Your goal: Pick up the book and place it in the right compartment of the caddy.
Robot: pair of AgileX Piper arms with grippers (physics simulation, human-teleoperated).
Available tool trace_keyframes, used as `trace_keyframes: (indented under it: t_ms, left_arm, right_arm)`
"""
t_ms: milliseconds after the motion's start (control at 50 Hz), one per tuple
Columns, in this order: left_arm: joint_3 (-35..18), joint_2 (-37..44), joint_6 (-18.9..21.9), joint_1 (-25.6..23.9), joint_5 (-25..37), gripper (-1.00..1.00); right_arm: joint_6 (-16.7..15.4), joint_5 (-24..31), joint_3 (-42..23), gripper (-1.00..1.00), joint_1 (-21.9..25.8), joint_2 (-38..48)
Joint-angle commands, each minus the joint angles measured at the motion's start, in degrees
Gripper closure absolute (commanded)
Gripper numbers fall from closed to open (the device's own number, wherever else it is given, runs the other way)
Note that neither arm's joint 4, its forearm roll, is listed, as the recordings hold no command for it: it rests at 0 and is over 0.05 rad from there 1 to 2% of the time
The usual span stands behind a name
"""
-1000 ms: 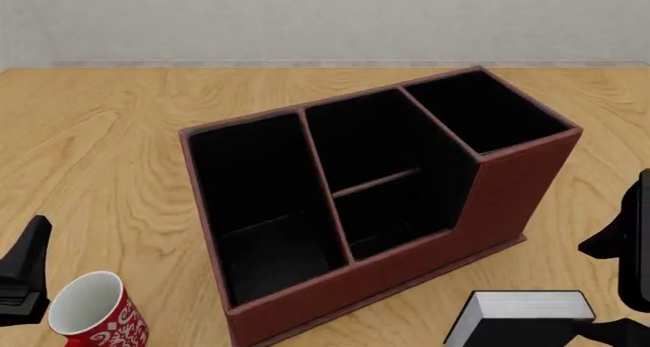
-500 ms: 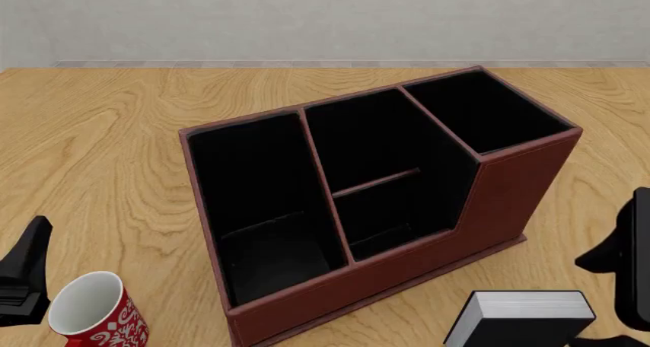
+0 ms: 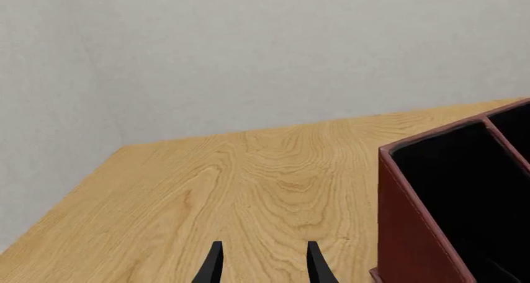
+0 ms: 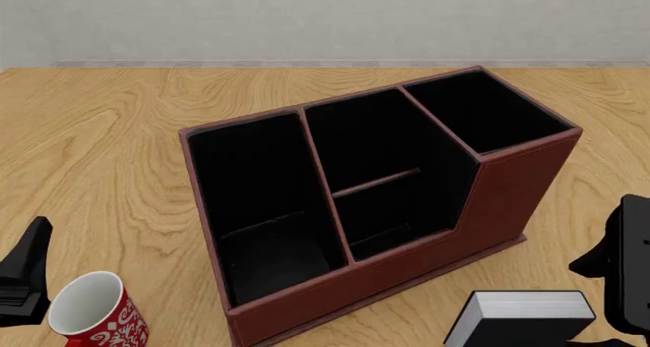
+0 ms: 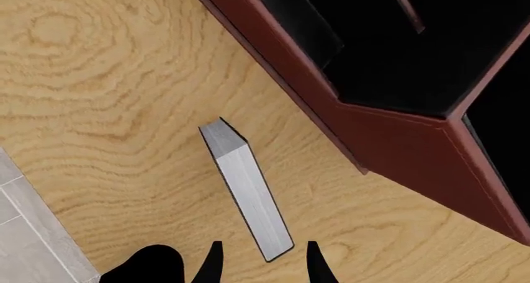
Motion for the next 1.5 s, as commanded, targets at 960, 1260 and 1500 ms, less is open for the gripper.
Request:
trace_keyframes:
  t_ms: [960, 1260, 1500]
  left_arm:
    - [0.01, 0.01, 0.19, 0.86, 0.30, -1.00]
    - [0.02, 0.00, -0.17, 0.78, 0.50, -1.00]
    - [0.02, -0.01, -0.58, 0.41, 0.69, -1.00]
  right_arm:
    - [14.07, -16.86, 10.18, 1.00, 11.26, 12.17]
    - [14.34, -11.63, 8.48, 1.00, 11.24, 9.15]
    - [12.64, -5.54, 6.60, 1.00, 10.22, 3.61]
